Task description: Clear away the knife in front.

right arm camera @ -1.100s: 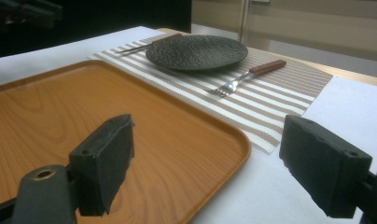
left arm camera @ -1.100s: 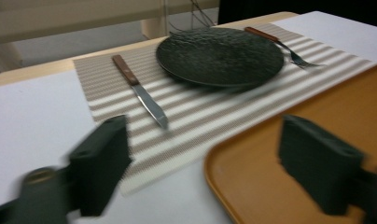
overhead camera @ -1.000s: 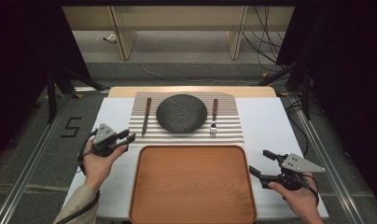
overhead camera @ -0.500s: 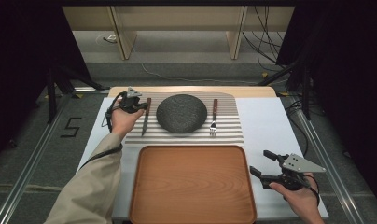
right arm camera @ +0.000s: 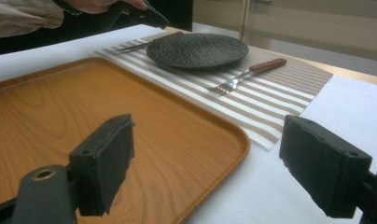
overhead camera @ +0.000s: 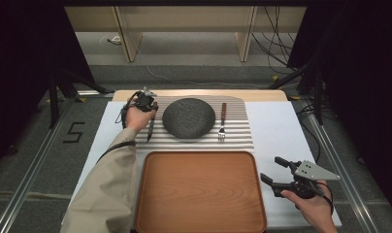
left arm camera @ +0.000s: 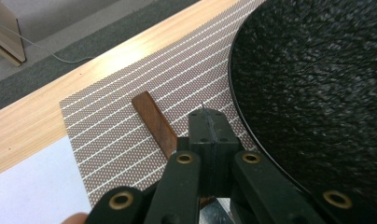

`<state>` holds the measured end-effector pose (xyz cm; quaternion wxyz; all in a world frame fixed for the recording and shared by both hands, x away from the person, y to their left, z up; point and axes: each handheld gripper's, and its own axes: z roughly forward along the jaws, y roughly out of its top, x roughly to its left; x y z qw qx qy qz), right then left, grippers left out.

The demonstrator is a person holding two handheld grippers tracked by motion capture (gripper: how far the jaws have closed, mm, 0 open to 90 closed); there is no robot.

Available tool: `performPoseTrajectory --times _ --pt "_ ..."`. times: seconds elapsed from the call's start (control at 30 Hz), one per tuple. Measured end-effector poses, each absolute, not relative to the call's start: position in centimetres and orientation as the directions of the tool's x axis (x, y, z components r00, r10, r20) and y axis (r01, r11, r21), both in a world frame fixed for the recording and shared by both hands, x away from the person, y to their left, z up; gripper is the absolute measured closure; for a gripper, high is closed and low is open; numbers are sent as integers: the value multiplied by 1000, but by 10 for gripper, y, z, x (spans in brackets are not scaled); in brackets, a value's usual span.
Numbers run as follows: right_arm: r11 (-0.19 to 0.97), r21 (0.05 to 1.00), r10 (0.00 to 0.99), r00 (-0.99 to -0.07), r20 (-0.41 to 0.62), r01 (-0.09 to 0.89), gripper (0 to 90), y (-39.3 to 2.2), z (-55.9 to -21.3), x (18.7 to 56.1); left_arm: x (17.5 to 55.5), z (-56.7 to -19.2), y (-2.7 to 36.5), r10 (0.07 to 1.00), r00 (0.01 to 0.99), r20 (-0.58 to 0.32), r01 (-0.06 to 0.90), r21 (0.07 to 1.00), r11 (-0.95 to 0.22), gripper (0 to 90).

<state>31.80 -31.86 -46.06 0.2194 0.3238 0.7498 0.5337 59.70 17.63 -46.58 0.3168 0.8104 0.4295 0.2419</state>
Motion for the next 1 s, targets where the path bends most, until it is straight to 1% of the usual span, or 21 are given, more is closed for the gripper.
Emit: performPoseTrajectory --times 0.43,0.53,0.87,1.0 --pt "219 943 718 -696 18 250 187 -318 -461 318 612 -481 172 843 524 119 575 680 -454 900" --pt "220 943 716 -698 17 249 187 -318 -461 318 614 -482 170 838 528 135 575 669 -470 900" --pt "218 944 715 -699 19 249 186 -318 -461 318 616 -487 172 837 532 130 595 646 -479 900" --pt "220 943 714 -700 18 249 187 -318 -461 318 616 -486 171 833 534 146 595 636 -493 900"
